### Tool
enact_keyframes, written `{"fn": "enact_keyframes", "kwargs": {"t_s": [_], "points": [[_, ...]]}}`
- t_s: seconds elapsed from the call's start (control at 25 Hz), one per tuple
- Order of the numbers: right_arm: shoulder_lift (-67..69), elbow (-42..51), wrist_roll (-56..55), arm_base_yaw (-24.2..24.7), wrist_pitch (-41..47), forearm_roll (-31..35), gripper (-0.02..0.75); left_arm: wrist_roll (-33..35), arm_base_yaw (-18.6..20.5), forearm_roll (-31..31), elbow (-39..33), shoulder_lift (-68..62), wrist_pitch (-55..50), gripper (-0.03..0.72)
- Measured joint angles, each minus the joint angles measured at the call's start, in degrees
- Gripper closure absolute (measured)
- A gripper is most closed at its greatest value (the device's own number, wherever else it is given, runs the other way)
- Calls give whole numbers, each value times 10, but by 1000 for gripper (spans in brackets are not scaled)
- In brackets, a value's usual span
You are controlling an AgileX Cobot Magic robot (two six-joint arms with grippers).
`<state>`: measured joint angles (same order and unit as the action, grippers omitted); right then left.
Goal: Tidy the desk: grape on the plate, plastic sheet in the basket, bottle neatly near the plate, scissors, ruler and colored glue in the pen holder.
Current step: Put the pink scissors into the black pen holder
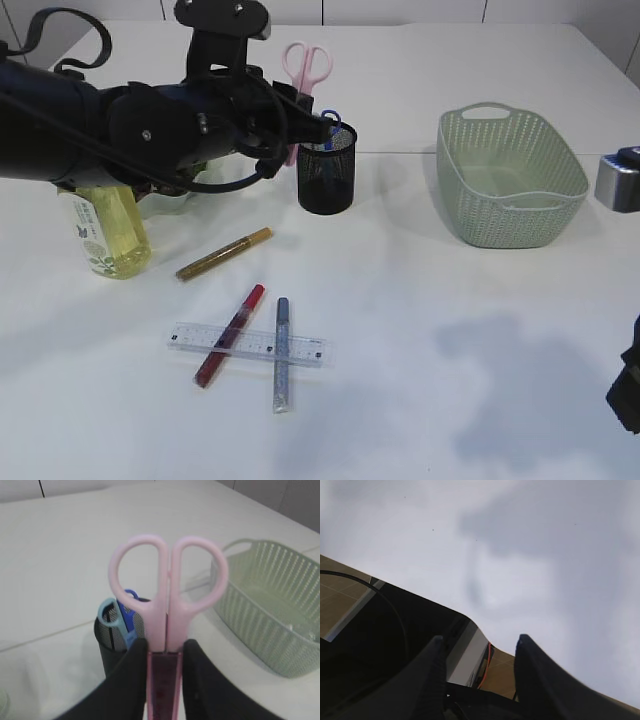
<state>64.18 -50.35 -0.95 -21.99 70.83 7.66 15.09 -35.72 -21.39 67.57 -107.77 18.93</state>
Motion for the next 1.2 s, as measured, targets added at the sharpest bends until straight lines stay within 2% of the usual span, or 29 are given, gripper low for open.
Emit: {"fn": "enact_keyframes", "kwargs": {"t_s": [0.28,0.72,1.2], "points": [[0,0,0,0,0,0,374,0,1,0,13,-20,83,546],[0,0,0,0,-29,0,374,0,28,0,142,-119,91,546],[0,0,0,0,-59,-15,374,0,28,0,255,-219,91,546]]}}
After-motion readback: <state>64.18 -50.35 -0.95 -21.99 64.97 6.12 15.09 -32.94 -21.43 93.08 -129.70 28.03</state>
